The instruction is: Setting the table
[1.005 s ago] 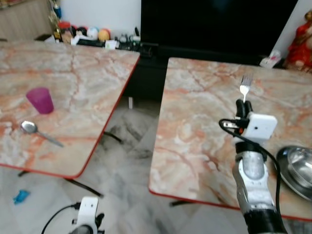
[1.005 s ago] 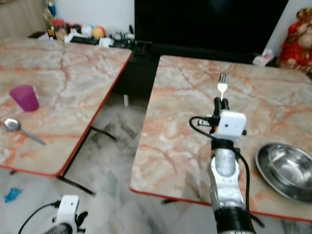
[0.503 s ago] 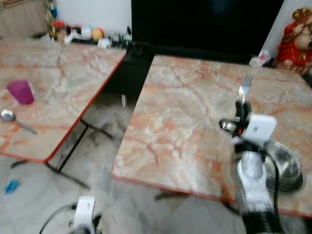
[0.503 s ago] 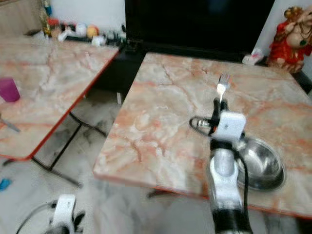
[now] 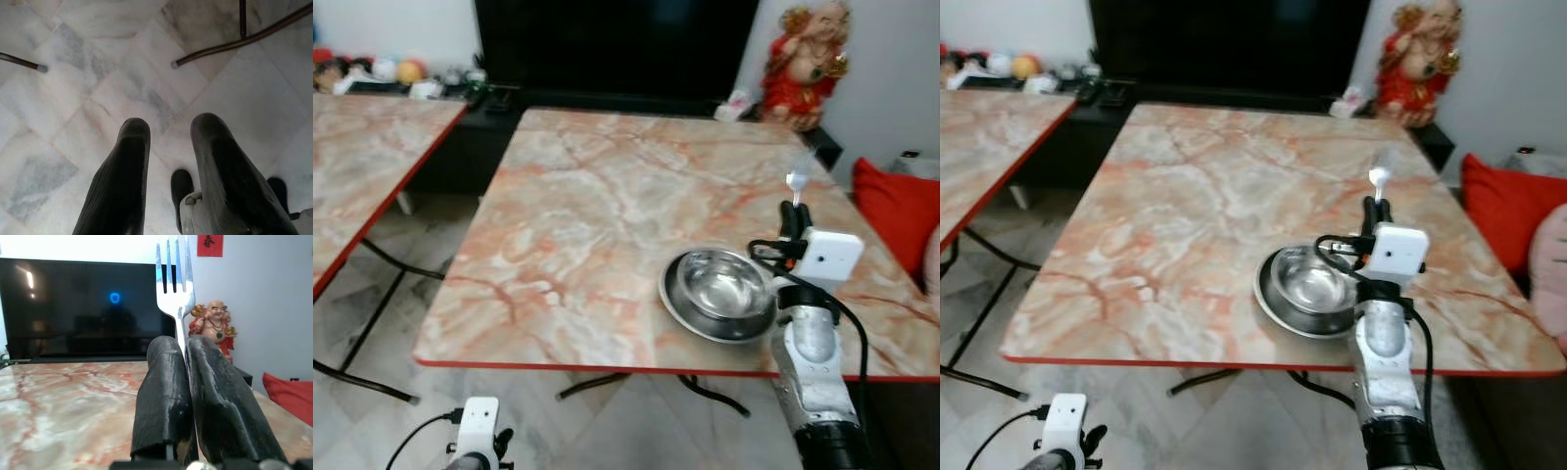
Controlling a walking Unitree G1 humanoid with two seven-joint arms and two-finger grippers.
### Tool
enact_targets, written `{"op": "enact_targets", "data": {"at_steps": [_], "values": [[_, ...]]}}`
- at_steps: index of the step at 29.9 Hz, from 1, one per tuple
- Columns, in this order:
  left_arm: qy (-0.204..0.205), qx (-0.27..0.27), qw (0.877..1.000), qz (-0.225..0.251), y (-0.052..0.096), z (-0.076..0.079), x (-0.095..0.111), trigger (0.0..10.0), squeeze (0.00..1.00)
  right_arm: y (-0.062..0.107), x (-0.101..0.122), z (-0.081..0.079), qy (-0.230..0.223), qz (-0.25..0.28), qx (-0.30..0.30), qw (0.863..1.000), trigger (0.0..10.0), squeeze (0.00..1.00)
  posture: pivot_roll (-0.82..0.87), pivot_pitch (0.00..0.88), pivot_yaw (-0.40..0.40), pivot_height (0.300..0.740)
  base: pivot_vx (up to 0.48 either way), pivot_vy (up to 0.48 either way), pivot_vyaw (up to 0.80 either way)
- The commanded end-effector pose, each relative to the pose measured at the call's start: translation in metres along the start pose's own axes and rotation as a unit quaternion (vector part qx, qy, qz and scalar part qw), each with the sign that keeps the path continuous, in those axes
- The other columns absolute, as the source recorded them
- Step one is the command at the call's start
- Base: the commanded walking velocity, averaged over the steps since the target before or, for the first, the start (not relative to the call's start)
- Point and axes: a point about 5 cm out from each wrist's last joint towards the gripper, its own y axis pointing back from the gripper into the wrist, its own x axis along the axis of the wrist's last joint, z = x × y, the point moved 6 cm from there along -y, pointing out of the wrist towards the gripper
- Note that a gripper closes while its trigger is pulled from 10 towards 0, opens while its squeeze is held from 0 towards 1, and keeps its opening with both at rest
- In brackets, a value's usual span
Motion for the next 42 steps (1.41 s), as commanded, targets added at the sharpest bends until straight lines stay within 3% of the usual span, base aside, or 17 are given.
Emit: {"op": "enact_targets", "data": {"at_steps": [1, 19, 25, 42], "values": [[0.006, -0.004, 1.000, -0.008, 0.0010, 0.0035, -0.0062, 10.0, 0.00, -0.0004, 0.0013, 0.0059, 0.007, 0.003, -0.008, 1.000, 10.0, 0.00, 0.10, 0.000, -0.022, 0.728, 0.000, 0.000, 0.00], [0.002, -0.013, 1.000, -0.004, 0.0004, 0.0067, -0.0038, 10.0, 0.00, -0.0027, 0.0012, 0.0067, 0.005, 0.002, -0.010, 1.000, 10.0, 0.00, 0.09, 0.000, -0.018, 0.728, 0.000, 0.000, 0.00], [-0.006, -0.010, 1.000, -0.003, 0.0003, 0.0063, -0.0031, 10.0, 0.00, -0.0014, 0.0004, 0.0061, 0.004, 0.000, -0.010, 1.000, 10.0, 0.00, 0.09, 0.000, -0.019, 0.728, 0.000, -0.442, 0.00], [0.016, -0.002, 1.000, -0.004, 0.0003, 0.0022, -0.0029, 10.0, 0.00, -0.0026, -0.0010, 0.0055, 0.006, -0.005, -0.008, 1.000, 10.0, 0.00, 0.10, 0.000, -0.021, 0.728, 0.000, 0.000, 0.00]]}}
